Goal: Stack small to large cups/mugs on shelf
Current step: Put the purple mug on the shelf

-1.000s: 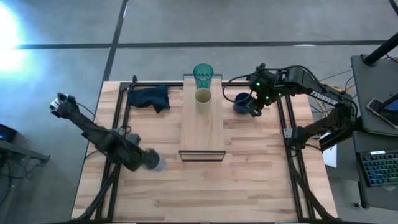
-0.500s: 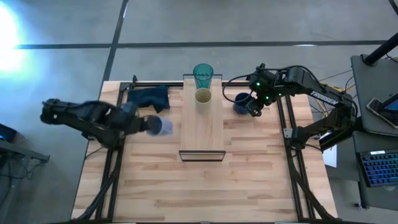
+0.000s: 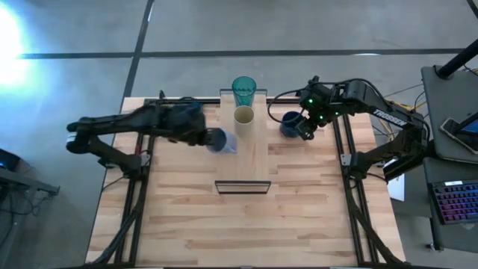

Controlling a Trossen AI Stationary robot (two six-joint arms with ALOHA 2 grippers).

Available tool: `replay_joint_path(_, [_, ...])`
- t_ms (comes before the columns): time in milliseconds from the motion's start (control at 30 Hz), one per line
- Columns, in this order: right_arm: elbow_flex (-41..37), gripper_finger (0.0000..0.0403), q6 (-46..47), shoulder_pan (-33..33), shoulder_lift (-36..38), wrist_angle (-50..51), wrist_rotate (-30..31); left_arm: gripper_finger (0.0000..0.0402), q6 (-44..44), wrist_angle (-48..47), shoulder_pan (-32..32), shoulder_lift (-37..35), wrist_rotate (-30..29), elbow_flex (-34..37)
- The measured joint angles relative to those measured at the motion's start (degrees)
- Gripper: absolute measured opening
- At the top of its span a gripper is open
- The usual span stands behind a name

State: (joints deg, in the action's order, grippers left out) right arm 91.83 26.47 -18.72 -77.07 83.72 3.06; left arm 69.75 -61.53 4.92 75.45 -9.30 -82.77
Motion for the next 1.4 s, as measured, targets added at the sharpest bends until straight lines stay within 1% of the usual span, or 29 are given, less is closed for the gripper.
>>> replay_joint_path(200, [0.0,0.0137,-0.1,0.0,0.5,0.0,0.0,0.0,-3.8,-0.1,0.7,7.9,2.9,-6.4])
replay_joint_path(367, [0.0,0.0137,-0.8,0.0,0.9,0.4,0.0,0.0,-5.4,0.4,1.4,11.7,3.2,-11.1])
replay_joint_path(467, [0.0,0.0137,-1.0,0.0,1.0,0.4,0.0,0.0,-5.7,0.3,1.5,13.2,3.4,-12.2])
replay_joint_path(567, [0.0,0.0137,-1.1,0.1,1.0,-1.1,0.0,0.0,-5.6,-0.1,1.5,14.4,4.9,-12.1])
replay_joint_path(633, [0.0,0.0137,-1.6,0.7,1.0,-3.3,-1.5,0.0,-5.6,-0.5,1.6,14.9,5.0,-11.9])
replay_joint_path(733, [0.0,0.0133,-2.9,2.2,1.0,-7.1,-5.9,0.0,-5.6,-0.4,2.2,15.4,5.3,-11.9])
replay_joint_path(833, [0.0,0.0118,-3.2,4.4,0.4,-10.2,-6.8,0.0,-5.7,-0.4,3.1,15.4,5.3,-11.8])
replay_joint_path(900, [-0.1,0.0102,-3.8,5.7,-0.4,-12.5,-7.4,0.0,-5.7,-0.4,3.4,15.4,5.0,-11.7])
replay_joint_path(1033, [-0.1,0.0054,-4.1,8.1,-2.0,-20.0,-9.3,0.0,-5.7,-0.4,3.8,15.4,5.3,-11.7])
replay_joint_path(1133, [-0.1,0.0018,-4.2,9.2,-3.1,-22.7,-9.5,0.0002,-5.7,-0.4,3.8,15.4,5.3,-11.6])
replay_joint_path(1233, [-0.1,0.001,-4.0,10.0,-4.0,-23.6,-9.9,0.0003,-5.7,-0.3,3.8,15.4,5.4,-11.6])
replay_joint_path(1400, [-0.1,0.0009,-2.7,10.8,-6.3,-28.3,-13.6,0.0005,-6.2,0.5,4.0,15.4,5.4,-11.6])
